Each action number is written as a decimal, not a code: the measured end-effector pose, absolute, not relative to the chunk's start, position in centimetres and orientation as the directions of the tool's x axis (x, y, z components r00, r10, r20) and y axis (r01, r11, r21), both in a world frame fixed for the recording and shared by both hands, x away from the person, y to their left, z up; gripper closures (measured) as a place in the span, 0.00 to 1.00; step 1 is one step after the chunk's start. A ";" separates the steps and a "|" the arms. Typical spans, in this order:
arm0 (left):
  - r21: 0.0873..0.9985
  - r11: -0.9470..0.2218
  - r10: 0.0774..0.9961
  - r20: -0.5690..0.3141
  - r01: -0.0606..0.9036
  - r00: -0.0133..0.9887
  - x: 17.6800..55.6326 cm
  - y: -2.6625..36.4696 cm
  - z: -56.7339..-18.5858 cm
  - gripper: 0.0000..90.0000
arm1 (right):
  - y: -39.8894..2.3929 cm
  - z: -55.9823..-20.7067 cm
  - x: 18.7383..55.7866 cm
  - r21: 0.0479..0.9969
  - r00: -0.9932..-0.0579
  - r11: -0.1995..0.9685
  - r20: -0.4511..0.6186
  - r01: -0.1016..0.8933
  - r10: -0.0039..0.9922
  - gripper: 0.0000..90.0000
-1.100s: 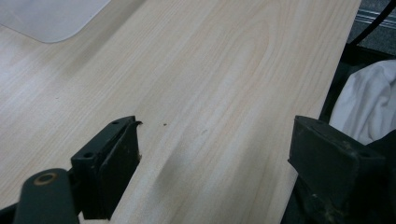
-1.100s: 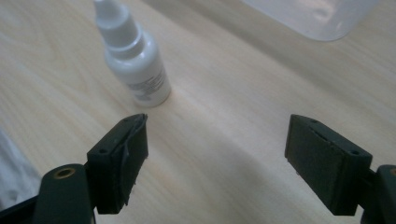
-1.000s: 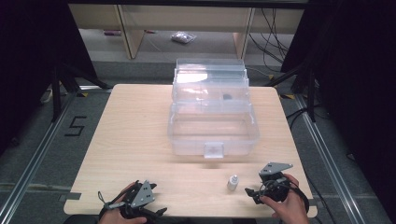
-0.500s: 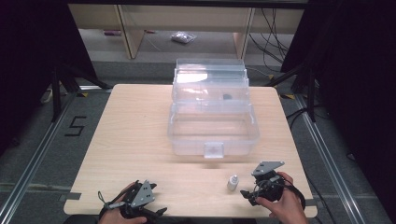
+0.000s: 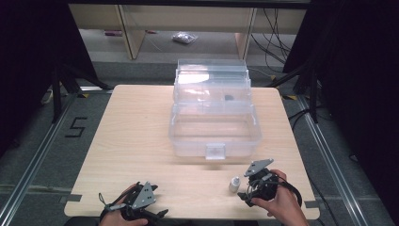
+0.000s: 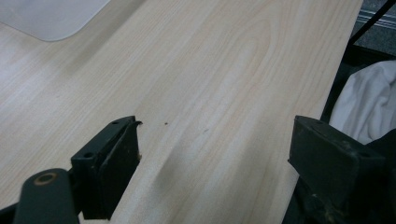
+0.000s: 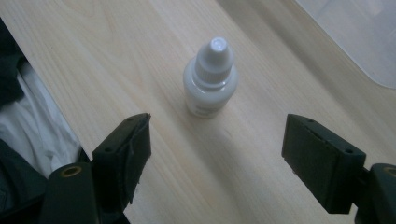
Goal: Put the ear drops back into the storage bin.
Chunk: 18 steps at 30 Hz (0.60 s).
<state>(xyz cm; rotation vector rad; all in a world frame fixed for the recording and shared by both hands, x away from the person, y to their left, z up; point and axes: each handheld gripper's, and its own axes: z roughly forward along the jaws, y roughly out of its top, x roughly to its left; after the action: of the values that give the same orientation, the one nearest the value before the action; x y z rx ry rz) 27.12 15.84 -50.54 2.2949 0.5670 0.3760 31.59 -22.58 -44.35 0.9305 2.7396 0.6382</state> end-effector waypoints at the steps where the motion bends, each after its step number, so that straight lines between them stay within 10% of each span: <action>1: 0.717 -0.636 0.500 0.100 0.287 0.860 27.1 15.8 -50.5 0.17 | -22.6 -44.3 31.6 0.451 -0.788 0.712 -0.030 0.538 0.614 0.28; 18: 0.713 -0.642 0.497 0.108 0.282 0.861 27.2 15.9 -50.5 0.17 | -19.8 -44.7 33.8 0.333 -0.853 0.816 -0.060 0.472 0.518 0.37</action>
<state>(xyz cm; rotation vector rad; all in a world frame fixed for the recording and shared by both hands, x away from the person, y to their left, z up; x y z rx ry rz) 27.15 15.88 -50.51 2.3012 0.5606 0.3824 33.79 -19.78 -44.71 0.7813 2.8514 0.4656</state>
